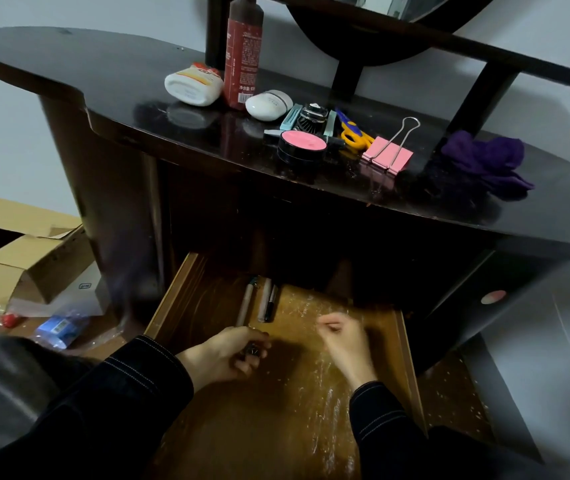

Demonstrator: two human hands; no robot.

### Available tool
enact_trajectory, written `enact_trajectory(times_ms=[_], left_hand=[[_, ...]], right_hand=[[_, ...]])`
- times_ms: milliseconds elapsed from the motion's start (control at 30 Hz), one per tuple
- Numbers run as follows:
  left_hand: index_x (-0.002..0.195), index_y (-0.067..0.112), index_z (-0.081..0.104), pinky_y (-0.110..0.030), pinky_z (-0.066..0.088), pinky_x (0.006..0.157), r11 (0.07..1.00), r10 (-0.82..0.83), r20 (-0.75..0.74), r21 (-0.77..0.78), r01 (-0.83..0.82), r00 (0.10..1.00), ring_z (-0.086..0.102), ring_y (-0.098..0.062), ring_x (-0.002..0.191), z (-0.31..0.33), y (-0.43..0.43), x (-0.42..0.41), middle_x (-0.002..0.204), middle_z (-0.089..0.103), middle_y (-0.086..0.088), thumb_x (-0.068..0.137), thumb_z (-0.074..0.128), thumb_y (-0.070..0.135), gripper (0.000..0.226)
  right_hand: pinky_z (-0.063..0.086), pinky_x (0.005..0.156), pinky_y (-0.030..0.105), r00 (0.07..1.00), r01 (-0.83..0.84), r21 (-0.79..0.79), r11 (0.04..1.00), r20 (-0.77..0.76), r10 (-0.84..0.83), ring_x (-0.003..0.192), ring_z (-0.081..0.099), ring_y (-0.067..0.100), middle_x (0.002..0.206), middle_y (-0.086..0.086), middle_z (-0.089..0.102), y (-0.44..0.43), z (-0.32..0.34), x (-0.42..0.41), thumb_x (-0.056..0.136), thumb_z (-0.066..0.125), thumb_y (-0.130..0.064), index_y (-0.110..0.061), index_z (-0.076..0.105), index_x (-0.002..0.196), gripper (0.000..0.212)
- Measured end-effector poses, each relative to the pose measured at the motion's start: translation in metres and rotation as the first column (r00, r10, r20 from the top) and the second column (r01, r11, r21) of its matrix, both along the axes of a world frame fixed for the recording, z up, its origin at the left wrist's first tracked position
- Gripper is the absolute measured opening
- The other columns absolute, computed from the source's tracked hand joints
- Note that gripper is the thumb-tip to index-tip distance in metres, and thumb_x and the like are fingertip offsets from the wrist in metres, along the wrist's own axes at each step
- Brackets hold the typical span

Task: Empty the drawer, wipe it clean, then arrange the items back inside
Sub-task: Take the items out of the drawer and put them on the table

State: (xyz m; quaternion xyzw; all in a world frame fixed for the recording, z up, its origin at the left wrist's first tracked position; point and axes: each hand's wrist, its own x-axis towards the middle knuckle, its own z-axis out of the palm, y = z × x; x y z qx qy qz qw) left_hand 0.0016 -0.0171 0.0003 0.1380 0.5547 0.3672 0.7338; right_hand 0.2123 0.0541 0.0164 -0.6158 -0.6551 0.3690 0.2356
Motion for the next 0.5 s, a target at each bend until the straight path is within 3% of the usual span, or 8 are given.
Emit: enact_trajectory(times_ms=[67, 133, 233, 367, 500], left_hand=[[0.101, 0.002, 0.062, -0.017, 0.026, 0.035, 1.0, -0.007, -0.02, 0.008, 0.007, 1.0, 0.038, -0.009, 0.047, 0.0, 0.001, 0.0, 0.067, 0.054, -0.006, 0.098, 0.058, 0.015, 0.014], [0.103, 0.001, 0.062, -0.018, 0.027, 0.035, 1.0, -0.013, -0.019, 0.027, 0.014, 1.0, 0.038, -0.009, 0.048, -0.002, 0.001, 0.001, 0.067, 0.055, -0.006, 0.098, 0.058, 0.013, 0.014], [0.107, -0.001, 0.062, -0.019, 0.031, 0.036, 0.998, -0.009, -0.016, 0.058, 0.01, 1.0, 0.042, -0.01, 0.048, -0.005, 0.002, 0.0, 0.07, 0.057, -0.008, 0.096, 0.061, 0.008, 0.014], [0.109, -0.002, 0.063, -0.021, 0.039, 0.039, 0.998, 0.022, -0.005, 0.06, -0.022, 1.0, 0.048, -0.013, 0.05, -0.005, 0.003, -0.001, 0.074, 0.061, -0.011, 0.094, 0.063, 0.005, 0.017], [0.108, -0.002, 0.065, -0.024, 0.045, 0.046, 0.999, 0.031, -0.001, 0.037, -0.031, 1.0, 0.055, -0.017, 0.058, 0.002, 0.003, 0.003, 0.086, 0.06, -0.015, 0.098, 0.058, 0.012, 0.019]], right_hand=[[0.053, 0.077, 0.026, 0.963, 0.06, 0.069, 0.996, 0.26, -0.076, 0.095, 0.065, 0.013, 0.116, -0.004, 0.069, 0.01, -0.008, 0.017, 0.097, 0.063, -0.018, -0.023, 0.067, 0.116, 0.02], [0.055, 0.076, 0.028, 0.922, 0.036, 0.054, 0.998, 0.384, -0.054, 0.093, 0.065, 0.015, 0.117, -0.002, 0.069, 0.015, -0.017, 0.026, 0.097, 0.064, -0.019, -0.023, 0.065, 0.122, 0.026], [0.057, 0.079, 0.03, 0.912, -0.01, 0.036, 0.999, 0.411, -0.005, 0.094, 0.067, 0.016, 0.116, -0.002, 0.07, 0.017, -0.027, 0.026, 0.097, 0.065, -0.022, -0.025, 0.067, 0.122, 0.025], [0.059, 0.081, 0.033, 0.909, -0.021, 0.054, 0.998, 0.417, -0.003, 0.091, 0.067, 0.014, 0.111, -0.005, 0.071, 0.016, -0.038, 0.016, 0.096, 0.066, -0.014, -0.022, 0.071, 0.104, 0.013], [0.057, 0.085, 0.027, 0.962, -0.008, 0.061, 0.998, 0.272, -0.009, 0.095, 0.068, 0.011, 0.104, -0.005, 0.074, 0.013, -0.034, 0.01, 0.092, 0.071, -0.012, -0.019, 0.076, 0.096, 0.009]])
